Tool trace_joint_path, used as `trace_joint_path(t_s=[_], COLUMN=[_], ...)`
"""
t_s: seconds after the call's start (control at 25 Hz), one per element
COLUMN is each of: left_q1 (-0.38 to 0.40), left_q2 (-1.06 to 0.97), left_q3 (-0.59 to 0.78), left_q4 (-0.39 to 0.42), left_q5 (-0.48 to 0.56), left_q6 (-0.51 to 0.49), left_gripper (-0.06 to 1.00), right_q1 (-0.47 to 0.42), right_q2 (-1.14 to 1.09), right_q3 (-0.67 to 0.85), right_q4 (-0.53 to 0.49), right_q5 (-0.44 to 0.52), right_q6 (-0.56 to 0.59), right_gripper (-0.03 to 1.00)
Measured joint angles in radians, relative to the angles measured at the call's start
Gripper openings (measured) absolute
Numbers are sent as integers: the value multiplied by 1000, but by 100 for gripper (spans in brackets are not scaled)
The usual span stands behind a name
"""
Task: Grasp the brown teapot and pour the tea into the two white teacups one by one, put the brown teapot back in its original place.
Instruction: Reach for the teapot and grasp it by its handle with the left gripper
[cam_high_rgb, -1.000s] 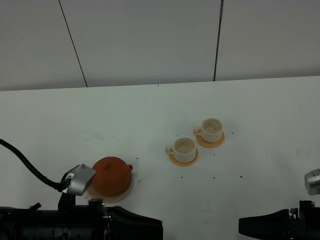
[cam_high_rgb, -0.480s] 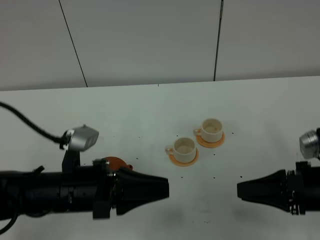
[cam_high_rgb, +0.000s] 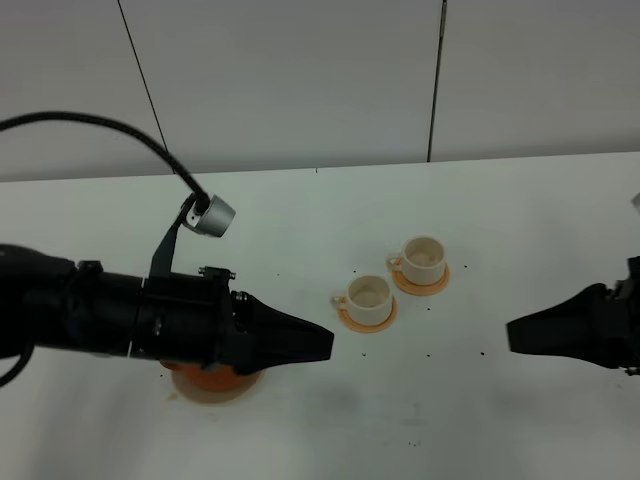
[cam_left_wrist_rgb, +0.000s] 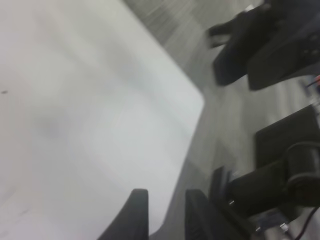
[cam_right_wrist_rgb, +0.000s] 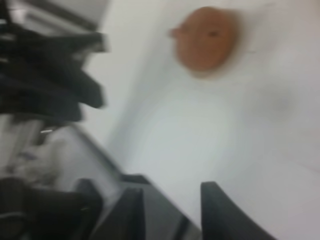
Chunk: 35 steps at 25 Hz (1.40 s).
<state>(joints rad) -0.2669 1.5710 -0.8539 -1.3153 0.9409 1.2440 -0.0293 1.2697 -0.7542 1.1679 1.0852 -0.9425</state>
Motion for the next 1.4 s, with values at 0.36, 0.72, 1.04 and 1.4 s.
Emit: trace_joint_path(t_s=[0.36,0.72,1.04,1.4], left_q1=[0,0,0,0], left_q2=[-169,-367,-477,-531], left_q3=[-69,-69,-20,79], left_q4=[605,1097,1264,1268], left_q5=[-120,-99,-20,-17], left_q6=[-571,-1046,-1209,-1214], left_gripper=[25,25,25,25], right_q1=[0,0,0,0], right_q2=[-266,-517,-720,-987], right_q3=[-1,-1,59,243], right_q4=[-461,-778,-861,-865], right_q5=[-74,-29,-20,-36], right_q6=[457,718,767,764], right_gripper=[24,24,24,24])
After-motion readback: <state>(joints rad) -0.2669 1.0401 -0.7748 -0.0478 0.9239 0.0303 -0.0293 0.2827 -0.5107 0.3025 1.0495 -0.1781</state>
